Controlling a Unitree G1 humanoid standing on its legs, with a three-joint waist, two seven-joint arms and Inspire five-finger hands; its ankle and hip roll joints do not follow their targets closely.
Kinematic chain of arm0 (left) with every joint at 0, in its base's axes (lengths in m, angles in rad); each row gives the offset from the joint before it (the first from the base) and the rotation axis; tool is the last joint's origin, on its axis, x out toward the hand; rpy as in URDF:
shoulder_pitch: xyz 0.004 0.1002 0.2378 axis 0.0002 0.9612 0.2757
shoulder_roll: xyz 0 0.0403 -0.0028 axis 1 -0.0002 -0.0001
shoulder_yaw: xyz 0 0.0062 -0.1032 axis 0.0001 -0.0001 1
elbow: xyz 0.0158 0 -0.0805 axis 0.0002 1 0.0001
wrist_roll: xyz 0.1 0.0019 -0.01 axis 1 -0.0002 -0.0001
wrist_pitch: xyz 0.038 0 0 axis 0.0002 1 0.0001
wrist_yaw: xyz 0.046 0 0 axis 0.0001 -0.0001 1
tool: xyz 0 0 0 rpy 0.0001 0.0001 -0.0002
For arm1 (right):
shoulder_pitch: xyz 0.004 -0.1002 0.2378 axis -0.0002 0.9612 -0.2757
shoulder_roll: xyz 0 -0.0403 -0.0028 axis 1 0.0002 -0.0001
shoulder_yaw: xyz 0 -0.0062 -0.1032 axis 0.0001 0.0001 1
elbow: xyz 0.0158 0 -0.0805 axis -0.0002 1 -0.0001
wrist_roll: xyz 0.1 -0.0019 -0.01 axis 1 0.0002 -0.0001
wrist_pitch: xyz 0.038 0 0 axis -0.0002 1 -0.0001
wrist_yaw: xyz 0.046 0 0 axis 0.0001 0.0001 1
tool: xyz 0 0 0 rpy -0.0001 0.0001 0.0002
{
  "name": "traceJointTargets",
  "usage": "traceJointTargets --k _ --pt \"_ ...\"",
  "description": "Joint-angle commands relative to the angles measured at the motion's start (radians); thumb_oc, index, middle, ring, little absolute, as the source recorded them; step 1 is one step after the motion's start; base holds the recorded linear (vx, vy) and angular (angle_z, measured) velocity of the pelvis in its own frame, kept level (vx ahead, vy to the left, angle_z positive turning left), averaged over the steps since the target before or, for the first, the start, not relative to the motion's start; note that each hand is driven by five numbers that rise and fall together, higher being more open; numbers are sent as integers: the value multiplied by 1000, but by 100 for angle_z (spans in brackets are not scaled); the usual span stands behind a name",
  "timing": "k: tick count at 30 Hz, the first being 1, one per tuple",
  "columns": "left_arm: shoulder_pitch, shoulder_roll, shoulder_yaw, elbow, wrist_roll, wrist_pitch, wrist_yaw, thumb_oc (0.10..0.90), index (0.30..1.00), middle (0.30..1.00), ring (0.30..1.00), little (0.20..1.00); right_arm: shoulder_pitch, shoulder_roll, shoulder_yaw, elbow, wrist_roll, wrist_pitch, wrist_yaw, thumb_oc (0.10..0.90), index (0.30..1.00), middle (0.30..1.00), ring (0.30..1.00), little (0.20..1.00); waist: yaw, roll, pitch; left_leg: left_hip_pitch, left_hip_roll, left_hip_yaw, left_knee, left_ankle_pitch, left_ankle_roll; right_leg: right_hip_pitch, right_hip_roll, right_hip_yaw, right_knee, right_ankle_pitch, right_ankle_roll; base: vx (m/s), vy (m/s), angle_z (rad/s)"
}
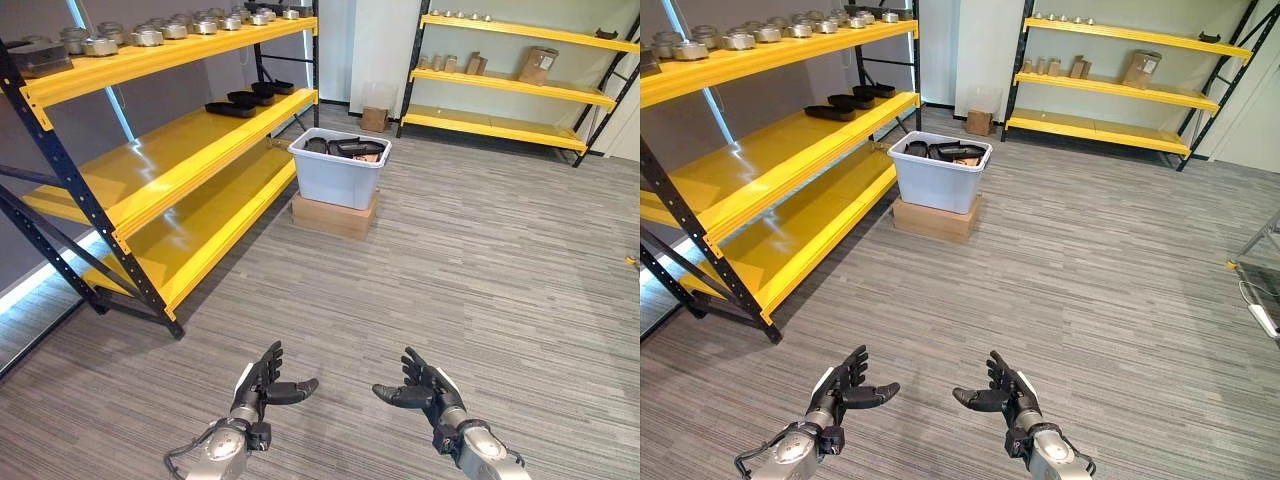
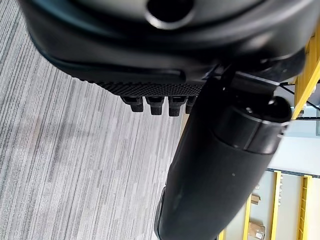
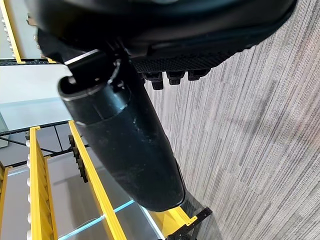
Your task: Move parts from the plastic box to the shelf.
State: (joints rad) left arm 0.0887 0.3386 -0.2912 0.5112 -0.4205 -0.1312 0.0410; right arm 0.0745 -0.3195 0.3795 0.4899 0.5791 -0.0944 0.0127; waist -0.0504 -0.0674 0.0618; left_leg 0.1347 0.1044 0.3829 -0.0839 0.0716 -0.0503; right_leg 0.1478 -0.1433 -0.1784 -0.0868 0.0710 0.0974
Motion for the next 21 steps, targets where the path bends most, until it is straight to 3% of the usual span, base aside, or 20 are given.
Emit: traceJointTargets --k 1,21 --pt "-159 -15 -13 27 4 -104 14 900 1000 1000 1000 1000 -133 -11 -19 4 -8 -89 3 900 1000 1000 1000 1000 18 35 -8 33 67 -53 -3 -24 -37 -16 -55 -24 28 -21 51 0 0 0" --pt "-156 -11 -6 14 -5 -107 10 900 1000 1000 1000 1000 -129 -14 -26 -6 -12 -94 -2 900 1000 1000 1000 1000 18 35 -5 37 65 -52 -3 -31 -37 -14 -56 -23 30 -26 53 0 0 0"
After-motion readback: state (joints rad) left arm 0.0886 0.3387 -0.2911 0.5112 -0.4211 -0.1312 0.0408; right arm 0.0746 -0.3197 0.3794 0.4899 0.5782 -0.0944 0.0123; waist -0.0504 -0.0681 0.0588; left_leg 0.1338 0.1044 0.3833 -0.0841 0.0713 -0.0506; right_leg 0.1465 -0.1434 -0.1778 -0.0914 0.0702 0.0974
